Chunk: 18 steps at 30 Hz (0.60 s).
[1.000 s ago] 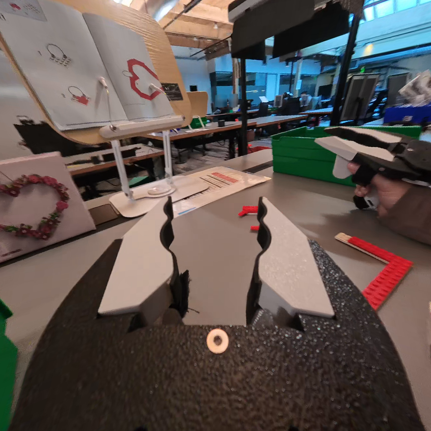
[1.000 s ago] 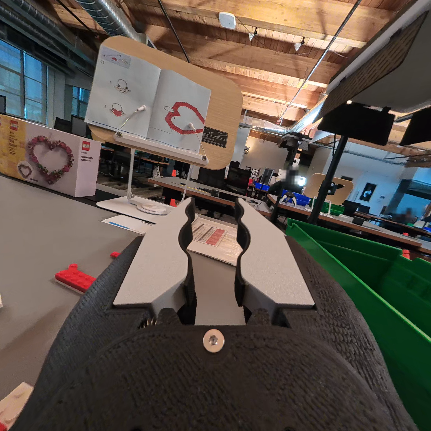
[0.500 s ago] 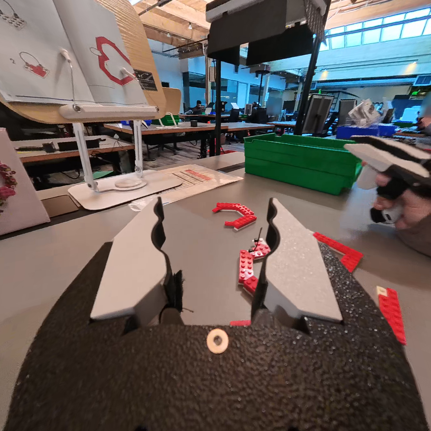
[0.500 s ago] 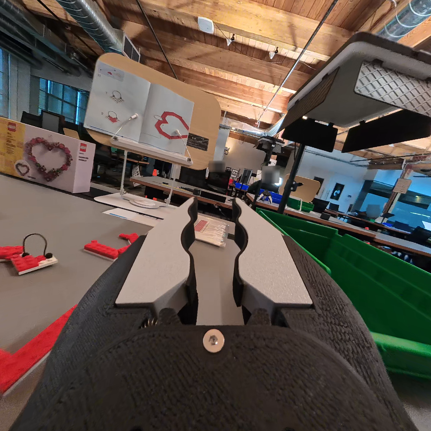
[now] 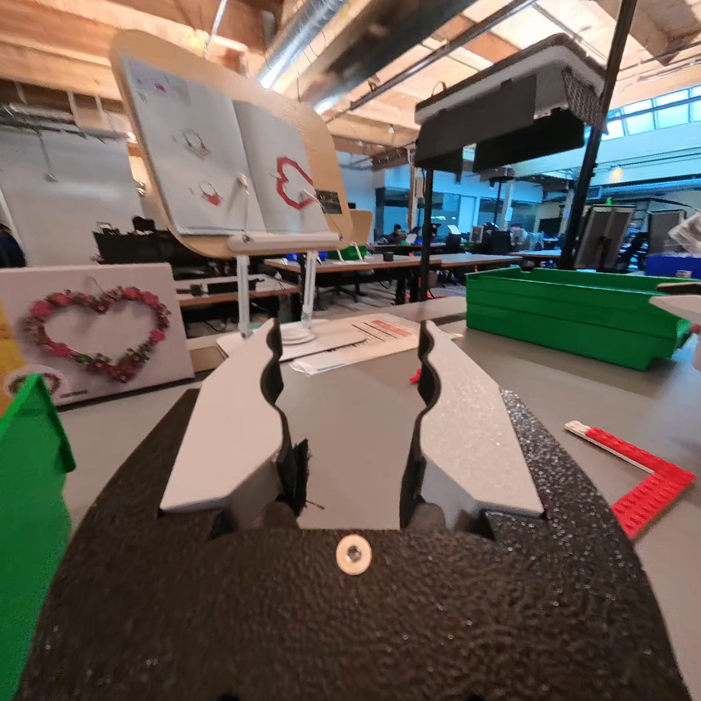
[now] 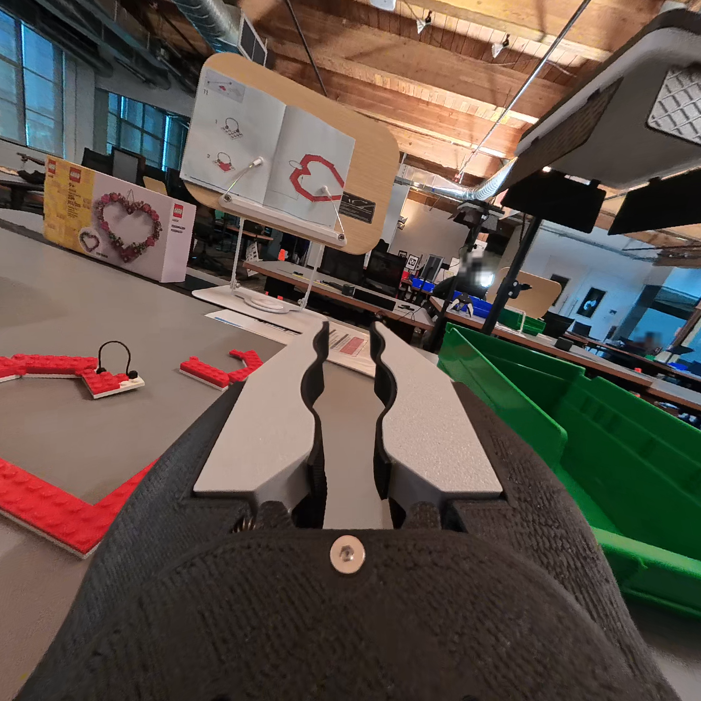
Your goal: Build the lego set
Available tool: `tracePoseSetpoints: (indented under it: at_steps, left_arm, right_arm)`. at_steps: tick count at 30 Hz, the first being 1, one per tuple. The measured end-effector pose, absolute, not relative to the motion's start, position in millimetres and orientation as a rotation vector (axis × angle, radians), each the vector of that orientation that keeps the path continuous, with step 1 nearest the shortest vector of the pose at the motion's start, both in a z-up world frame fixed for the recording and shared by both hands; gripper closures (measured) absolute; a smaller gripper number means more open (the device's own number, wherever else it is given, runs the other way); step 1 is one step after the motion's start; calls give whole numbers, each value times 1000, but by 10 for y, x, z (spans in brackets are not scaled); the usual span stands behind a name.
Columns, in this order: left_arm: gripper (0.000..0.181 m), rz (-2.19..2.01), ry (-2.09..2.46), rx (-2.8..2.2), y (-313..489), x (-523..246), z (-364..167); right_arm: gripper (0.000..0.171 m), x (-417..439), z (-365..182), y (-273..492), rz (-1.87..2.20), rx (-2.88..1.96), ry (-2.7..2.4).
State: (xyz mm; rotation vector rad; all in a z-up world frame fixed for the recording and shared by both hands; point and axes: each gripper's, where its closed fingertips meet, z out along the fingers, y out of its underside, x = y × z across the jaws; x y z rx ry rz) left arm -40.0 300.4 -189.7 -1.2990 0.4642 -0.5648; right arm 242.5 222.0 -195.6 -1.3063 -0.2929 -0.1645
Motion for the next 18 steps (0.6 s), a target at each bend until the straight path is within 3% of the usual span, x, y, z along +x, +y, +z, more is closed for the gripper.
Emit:
tracePoseSetpoints:
  at_steps: [9, 18]
  left_arm:
    - [110, -523, 470, -1308, 3052, -367, -1943]
    - [110, -434, 406, -1332, 3403, -300, -1965]
  right_arm:
    - [150, 2157, -2057, 2506, -160, -1326, -454]
    - [147, 1955, -2065, 3317, -148, -1294, -558]
